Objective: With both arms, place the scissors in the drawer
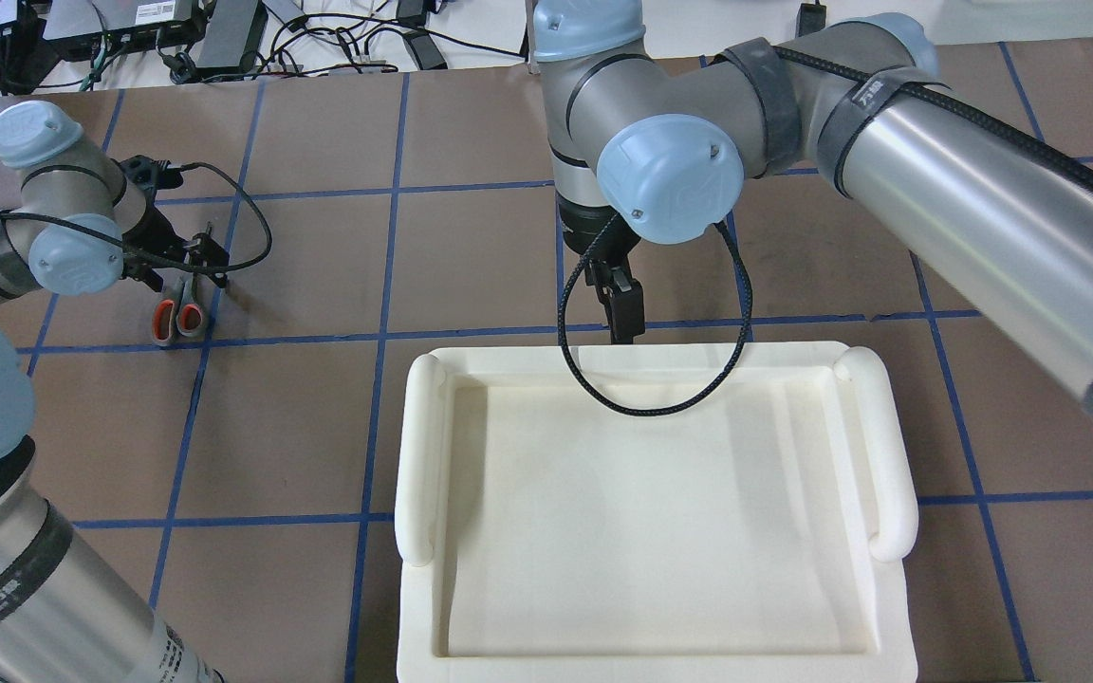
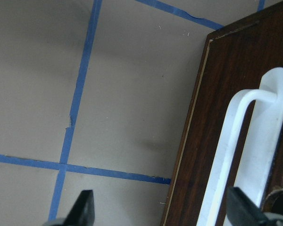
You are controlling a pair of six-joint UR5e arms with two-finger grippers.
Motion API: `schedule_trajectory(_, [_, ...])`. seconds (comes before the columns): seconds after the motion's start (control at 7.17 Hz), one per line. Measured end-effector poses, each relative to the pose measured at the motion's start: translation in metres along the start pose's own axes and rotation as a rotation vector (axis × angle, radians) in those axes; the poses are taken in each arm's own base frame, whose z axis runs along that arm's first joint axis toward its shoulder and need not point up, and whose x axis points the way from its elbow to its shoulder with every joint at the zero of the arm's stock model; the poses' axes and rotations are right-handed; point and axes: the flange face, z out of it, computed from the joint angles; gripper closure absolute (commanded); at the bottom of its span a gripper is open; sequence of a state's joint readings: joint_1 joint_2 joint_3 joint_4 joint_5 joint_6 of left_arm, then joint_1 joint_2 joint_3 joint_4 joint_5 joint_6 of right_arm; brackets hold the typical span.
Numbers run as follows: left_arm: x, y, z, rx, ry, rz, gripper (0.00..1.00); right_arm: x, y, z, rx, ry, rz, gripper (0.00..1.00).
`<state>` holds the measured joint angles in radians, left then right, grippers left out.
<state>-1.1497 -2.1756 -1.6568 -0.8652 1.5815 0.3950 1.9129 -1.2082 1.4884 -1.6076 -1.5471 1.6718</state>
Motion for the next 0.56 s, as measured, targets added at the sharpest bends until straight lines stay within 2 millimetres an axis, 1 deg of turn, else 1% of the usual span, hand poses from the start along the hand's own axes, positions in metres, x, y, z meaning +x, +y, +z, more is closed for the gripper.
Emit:
schedule_trajectory(0.14, [-0.0028, 0.0005, -0.0008, 0.001, -0.002, 0.003, 0.43, -0.0006, 0.0009, 0.0044, -0.008, 0.017, 0.005, 0.0])
schedule_trajectory(0.28, [-0.0042, 0.0002, -0.0021, 0.004, -0.003, 0.005, 0.52, -0.0009, 0.0012, 0.0088, -0.01, 0.037, 0.008, 0.0])
schedule_trajectory(0.42, [-0.0049, -0.0005, -0.0036, 0.007, -0.004, 0.006, 0.67, -0.0002, 0.0013, 0.0119, -0.009, 0.056, 0.009, 0.0])
schedule_trajectory(0.56, [-0.0052, -0.0008, -0.0049, 0.01, -0.005, 0.006, 0.71, 0.0009, 0.0011, 0.0142, -0.008, 0.072, 0.01, 0.0])
